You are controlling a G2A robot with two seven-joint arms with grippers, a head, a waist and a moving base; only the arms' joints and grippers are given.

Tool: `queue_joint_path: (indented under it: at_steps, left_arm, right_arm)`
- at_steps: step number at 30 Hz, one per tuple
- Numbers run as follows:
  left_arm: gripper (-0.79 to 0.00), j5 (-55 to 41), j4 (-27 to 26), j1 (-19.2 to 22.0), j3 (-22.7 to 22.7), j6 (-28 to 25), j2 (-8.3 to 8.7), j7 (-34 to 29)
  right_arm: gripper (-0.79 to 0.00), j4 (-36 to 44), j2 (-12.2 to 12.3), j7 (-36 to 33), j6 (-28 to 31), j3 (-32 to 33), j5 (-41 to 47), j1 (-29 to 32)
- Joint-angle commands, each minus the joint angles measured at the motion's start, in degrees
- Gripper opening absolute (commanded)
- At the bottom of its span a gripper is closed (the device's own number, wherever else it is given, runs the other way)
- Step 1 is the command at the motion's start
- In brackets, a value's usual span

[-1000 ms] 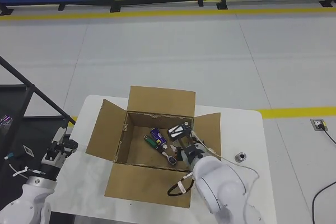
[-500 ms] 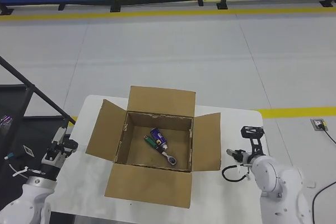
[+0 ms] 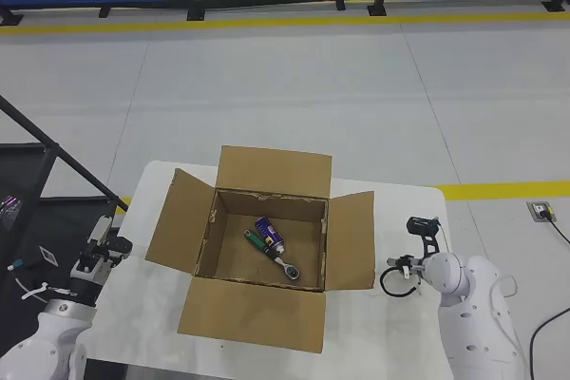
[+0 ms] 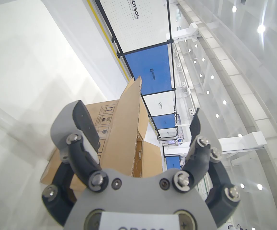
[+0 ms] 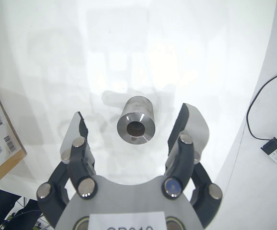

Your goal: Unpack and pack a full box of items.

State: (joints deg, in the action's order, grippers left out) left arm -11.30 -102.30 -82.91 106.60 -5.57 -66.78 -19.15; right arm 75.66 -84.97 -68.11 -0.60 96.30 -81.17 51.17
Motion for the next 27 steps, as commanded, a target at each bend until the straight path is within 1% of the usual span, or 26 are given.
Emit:
queue_joint_path:
  at_steps: [1, 3, 5, 6, 7, 9, 11, 12, 15, 17, 19, 21, 23, 24, 27]
  left_arm:
    - [0.0, 0.0, 0.0, 0.0, 0.0, 0.0, 0.0, 0.0]
    - [0.0, 0.0, 0.0, 0.0, 0.0, 0.0, 0.0, 0.0]
    - [0.0, 0.0, 0.0, 0.0, 0.0, 0.0, 0.0, 0.0]
    - [0.0, 0.0, 0.0, 0.0, 0.0, 0.0, 0.0, 0.0]
    - [0.0, 0.0, 0.0, 0.0, 0.0, 0.0, 0.0, 0.0]
    - [0.0, 0.0, 0.0, 0.0, 0.0, 0.0, 0.0, 0.0]
    - [0.0, 0.0, 0.0, 0.0, 0.0, 0.0, 0.0, 0.0]
    - [0.0, 0.0, 0.0, 0.0, 0.0, 0.0, 0.0, 0.0]
    - [0.0, 0.0, 0.0, 0.0, 0.0, 0.0, 0.0, 0.0]
    - [0.0, 0.0, 0.0, 0.0, 0.0, 0.0, 0.0, 0.0]
    - [0.0, 0.0, 0.0, 0.0, 0.0, 0.0, 0.0, 0.0]
    - [0.0, 0.0, 0.0, 0.0, 0.0, 0.0, 0.0, 0.0]
    - [0.0, 0.0, 0.0, 0.0, 0.0, 0.0, 0.0, 0.0]
    - [0.0, 0.0, 0.0, 0.0, 0.0, 0.0, 0.0, 0.0]
    - [0.0, 0.0, 0.0, 0.0, 0.0, 0.0, 0.0, 0.0]
  right_arm:
    - [-0.603, -1.16, 0.18, -1.05, -0.72, -0.19, -0.82, -0.52]
    - [-0.631, -1.75, 0.28, -1.23, -1.23, -0.52, -0.99, -1.12]
    - [-0.717, -1.86, 0.41, -0.97, -1.28, -0.53, -0.53, -1.21]
    - [-0.773, -1.38, 0.48, -0.72, -1.25, -0.46, -0.16, -1.08]
    - [-0.785, -0.49, 0.53, -0.31, -1.1, -0.36, 0.47, -0.8]
    - [-0.785, 2.84, 0.62, 0.49, -0.55, -0.21, 1.87, 0.36]
    - [-0.785, 8.37, 0.66, 1.2, -0.73, -0.27, 2.97, 2.52]
    - [-0.785, 12.55, 0.64, 2.0, -1.1, -0.44, 3.41, 3.84]
    - [-0.785, 28.17, 0.45, 4.27, -3.65, -2.29, 2.97, 9.37]
    - [-0.785, 39.2, 0.26, 6.45, -5.51, -4.99, 1.19, 13.13]
    - [-0.785, 47.68, 0.11, 8.7, -6.99, -8.82, -2.17, 16.14]
    - [-0.785, 52.43, -0.06, 10.61, -7.19, -13.7, -4.19, 17.92]
    - [-0.785, 54.06, -0.2, 12.04, -6.69, -18.36, -6.31, 17.99]
    - [-0.785, 53.96, -0.32, 12.7, -5.53, -21.39, -6.39, 17.33]
    - [-0.785, 48.74, -0.75, 11.91, -3.14, -28.63, -8.29, 13.36]
